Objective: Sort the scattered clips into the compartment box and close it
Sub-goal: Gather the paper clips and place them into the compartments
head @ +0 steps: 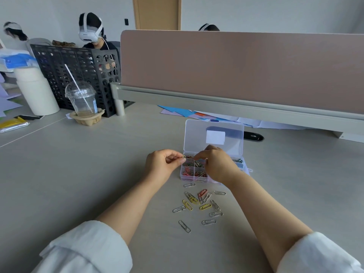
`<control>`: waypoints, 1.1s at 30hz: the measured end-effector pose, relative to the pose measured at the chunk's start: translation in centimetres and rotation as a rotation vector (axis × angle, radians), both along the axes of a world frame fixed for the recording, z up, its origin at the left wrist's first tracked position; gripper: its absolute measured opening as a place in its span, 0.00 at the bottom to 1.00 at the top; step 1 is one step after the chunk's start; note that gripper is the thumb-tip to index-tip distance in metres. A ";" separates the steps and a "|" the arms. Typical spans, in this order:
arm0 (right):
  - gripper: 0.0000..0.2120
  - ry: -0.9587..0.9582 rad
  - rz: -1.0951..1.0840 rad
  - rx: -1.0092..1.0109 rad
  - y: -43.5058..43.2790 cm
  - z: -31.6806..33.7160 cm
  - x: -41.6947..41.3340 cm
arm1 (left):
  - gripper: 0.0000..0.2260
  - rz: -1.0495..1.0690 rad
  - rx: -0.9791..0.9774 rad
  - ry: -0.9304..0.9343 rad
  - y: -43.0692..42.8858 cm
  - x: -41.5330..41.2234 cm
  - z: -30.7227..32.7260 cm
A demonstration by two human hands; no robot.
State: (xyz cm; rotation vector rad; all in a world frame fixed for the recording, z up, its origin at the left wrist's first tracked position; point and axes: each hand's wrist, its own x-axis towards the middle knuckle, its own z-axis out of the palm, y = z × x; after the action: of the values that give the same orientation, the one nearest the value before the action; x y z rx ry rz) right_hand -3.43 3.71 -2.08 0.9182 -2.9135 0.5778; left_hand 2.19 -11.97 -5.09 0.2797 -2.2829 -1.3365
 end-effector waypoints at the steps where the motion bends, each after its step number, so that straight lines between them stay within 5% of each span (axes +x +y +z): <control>1: 0.21 0.004 0.001 0.003 0.0 0.0 0.0 | 0.06 -0.003 -0.009 0.000 0.1 -0.1 0.1; 19: 0.14 0.090 -0.002 0.058 0.7 0.0 1.0 | 0.08 -0.122 -0.486 -0.069 1.6 -1.2 1.0; 33: 0.15 0.156 -0.020 -0.134 1.6 0.0 2.2 | 0.18 -0.204 -0.733 -0.110 1.2 0.3 0.7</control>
State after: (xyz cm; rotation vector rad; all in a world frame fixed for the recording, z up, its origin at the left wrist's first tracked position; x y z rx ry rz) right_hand -1.27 5.26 -2.13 0.8747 -2.7064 0.6594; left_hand 2.54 -10.74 -4.34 -0.1354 -2.7650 -0.4919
